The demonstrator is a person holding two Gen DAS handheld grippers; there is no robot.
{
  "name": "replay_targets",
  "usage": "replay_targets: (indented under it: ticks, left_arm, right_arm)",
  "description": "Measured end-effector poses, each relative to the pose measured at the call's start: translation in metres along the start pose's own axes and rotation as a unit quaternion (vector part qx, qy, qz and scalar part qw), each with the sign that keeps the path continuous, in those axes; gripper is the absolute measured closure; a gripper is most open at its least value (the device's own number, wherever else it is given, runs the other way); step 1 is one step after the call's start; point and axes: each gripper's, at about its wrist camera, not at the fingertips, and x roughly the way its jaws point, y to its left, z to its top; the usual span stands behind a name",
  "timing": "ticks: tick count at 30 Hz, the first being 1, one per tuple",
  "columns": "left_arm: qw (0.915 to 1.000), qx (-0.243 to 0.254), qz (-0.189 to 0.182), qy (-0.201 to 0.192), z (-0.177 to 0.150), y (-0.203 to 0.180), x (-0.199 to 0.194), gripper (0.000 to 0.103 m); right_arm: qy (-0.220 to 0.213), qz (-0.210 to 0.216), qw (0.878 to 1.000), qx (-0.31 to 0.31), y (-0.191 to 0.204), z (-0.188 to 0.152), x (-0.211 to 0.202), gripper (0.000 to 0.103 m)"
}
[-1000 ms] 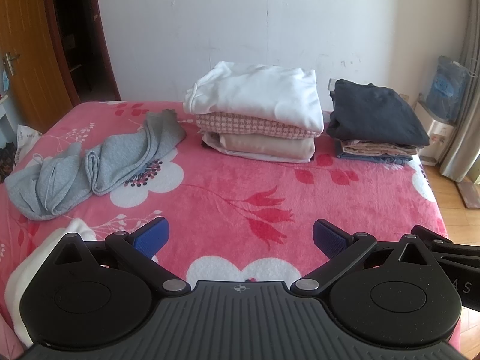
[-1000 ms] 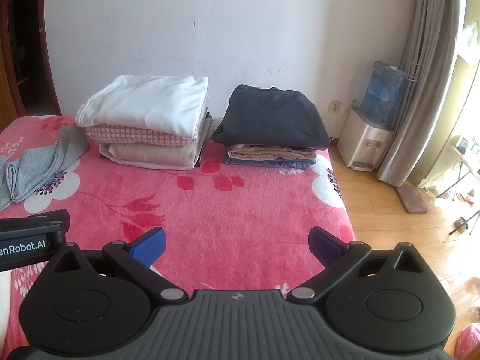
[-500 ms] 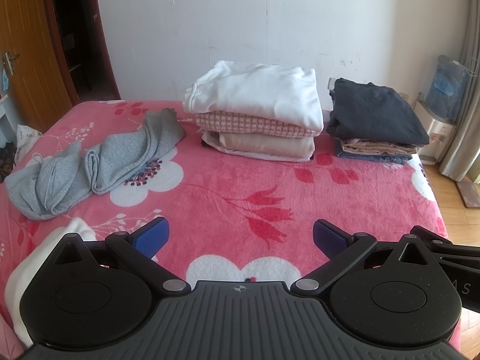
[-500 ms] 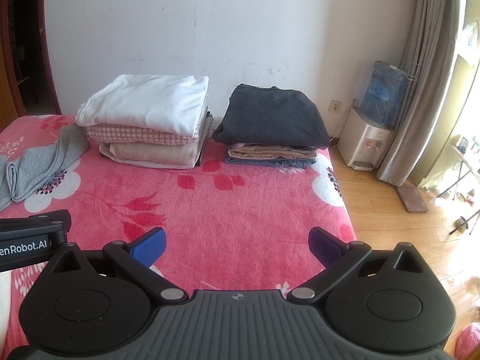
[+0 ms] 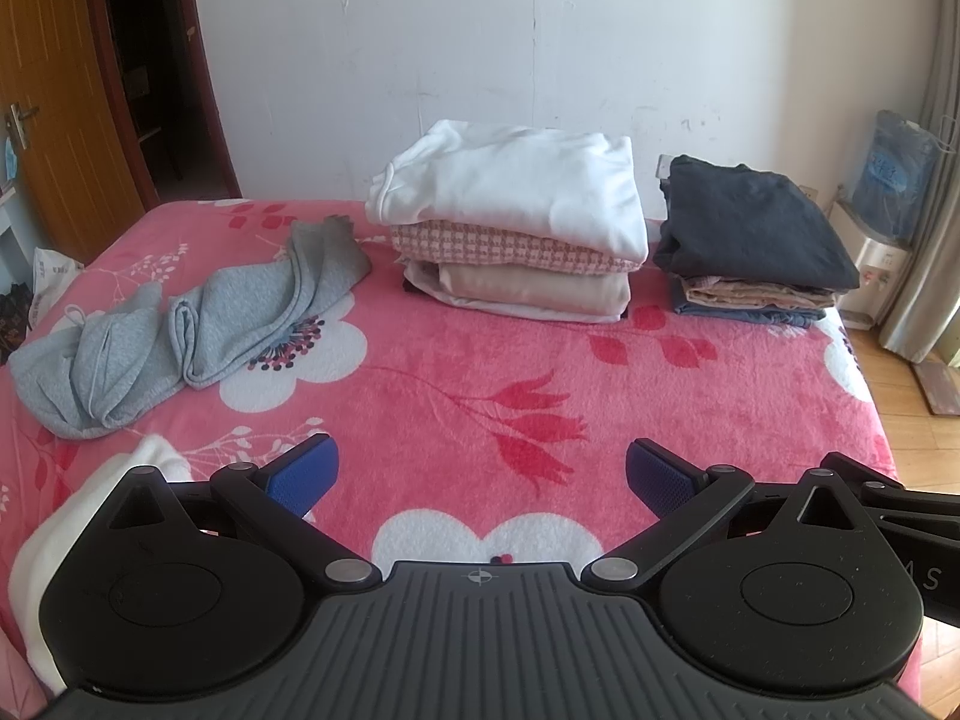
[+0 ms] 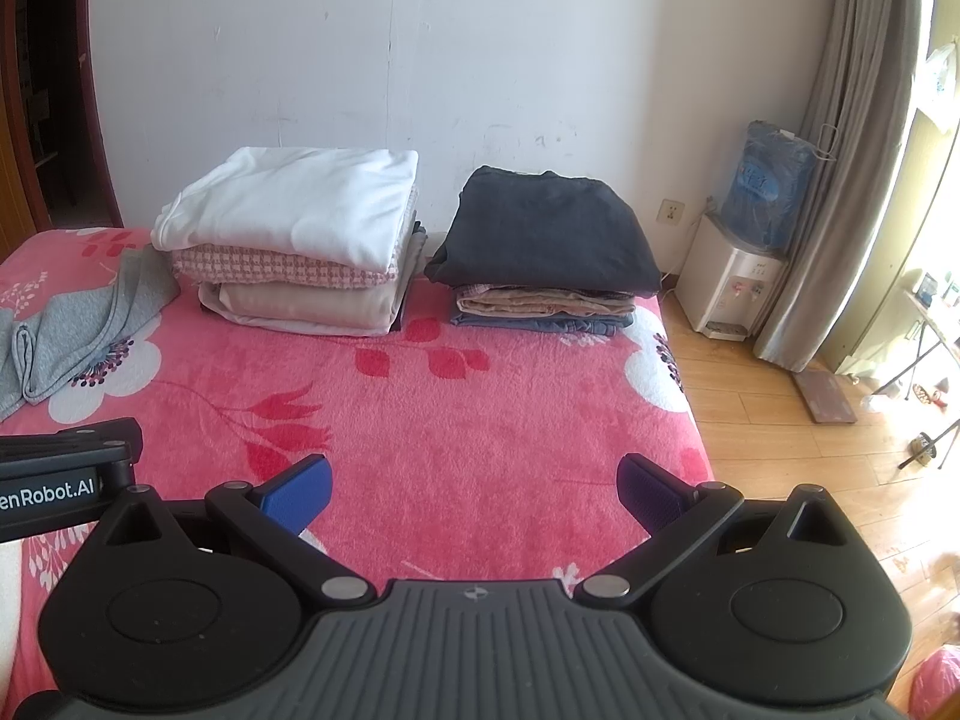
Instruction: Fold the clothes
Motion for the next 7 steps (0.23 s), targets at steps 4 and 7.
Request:
replay_targets:
  ticks: [4,7]
  left_arm:
    - [1.0000,0.000,0.000,0.002,-0.0008,0.0004,0.0010,0.000]
    - [1.0000,0.001,0.001,0.002,-0.0013,-0.0001,0.0010,0.000]
  right_arm:
    - [0.001,0.000,1.000,0.000,0.0004,-0.0003,0.0007,0.000]
    - [0.002,-0.001,1.000,0.000,0.0003,-0.0013,0.0012,0.000]
